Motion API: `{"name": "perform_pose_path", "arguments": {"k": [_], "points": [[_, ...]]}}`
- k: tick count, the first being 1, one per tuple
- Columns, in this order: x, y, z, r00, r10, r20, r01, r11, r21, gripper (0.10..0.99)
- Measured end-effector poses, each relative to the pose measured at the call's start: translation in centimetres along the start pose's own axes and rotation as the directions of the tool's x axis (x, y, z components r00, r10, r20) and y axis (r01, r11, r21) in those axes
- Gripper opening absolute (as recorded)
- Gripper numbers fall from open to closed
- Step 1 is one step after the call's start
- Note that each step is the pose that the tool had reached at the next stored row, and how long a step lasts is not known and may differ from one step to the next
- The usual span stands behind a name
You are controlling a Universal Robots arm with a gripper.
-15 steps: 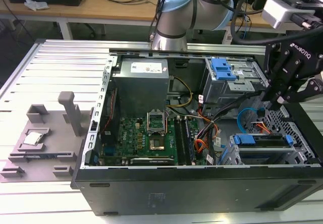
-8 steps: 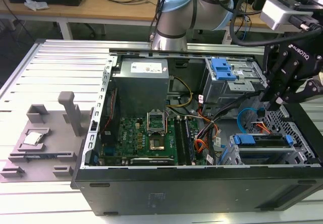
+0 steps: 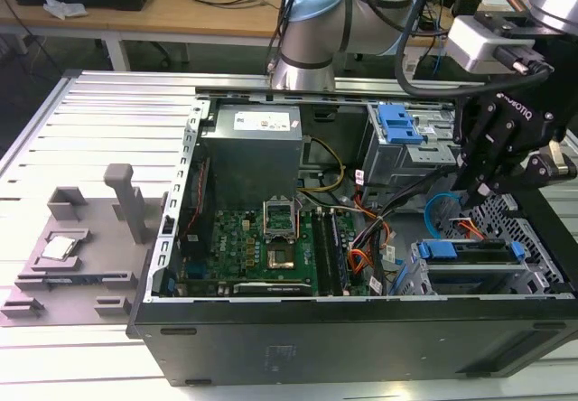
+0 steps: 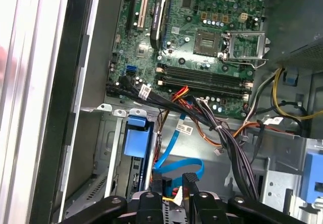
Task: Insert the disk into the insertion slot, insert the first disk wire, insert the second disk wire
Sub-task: 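Insert the second disk wire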
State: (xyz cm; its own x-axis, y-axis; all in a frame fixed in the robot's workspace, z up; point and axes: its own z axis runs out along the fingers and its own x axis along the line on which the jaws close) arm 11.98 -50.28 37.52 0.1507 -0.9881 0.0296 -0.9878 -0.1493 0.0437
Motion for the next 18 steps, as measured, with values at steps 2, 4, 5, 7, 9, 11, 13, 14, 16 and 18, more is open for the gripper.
{"name": "perform_pose_path", "arguments": {"k": [2,4,5,7,9,11,13,14,16,18], "points": [[0.0,0.0,0.16,1.0,-0.007,-0.0065,0.007,1.0,-0.001,0.302],[0.0,-0.01,0.28,0.9999,-0.01,-0.0131,0.01,0.9999,-0.002,0.302],[0.0,-0.01,0.33,0.9998,-0.01,-0.0181,0.01,0.9999,-0.003,0.302],[0.0,-0.01,0.32,0.9997,-0.01,-0.0209,0.01,0.9999,-0.003,0.302],[-0.01,-0.01,0.32,0.9997,-0.01,-0.0233,0.01,0.9999,-0.003,0.302],[-0.01,-0.01,0.32,0.9996,-0.01,-0.0256,0.01,0.9999,-0.004,0.22],[-0.01,-0.01,0.32,0.9996,-0.01,-0.0274,0.01,0.9999,-0.004,0.165],[-0.01,-0.01,0.32,0.9995,-0.01,-0.0288,0.01,0.9999,-0.004,0.165],[-0.01,-0.01,0.32,0.9995,-0.01,-0.0304,0.009,0.9999,-0.005,0.165],[0.57,0.08,0.36,0.9994,-0.009,-0.0328,0.009,0.9999,-0.005,0.165]]}}
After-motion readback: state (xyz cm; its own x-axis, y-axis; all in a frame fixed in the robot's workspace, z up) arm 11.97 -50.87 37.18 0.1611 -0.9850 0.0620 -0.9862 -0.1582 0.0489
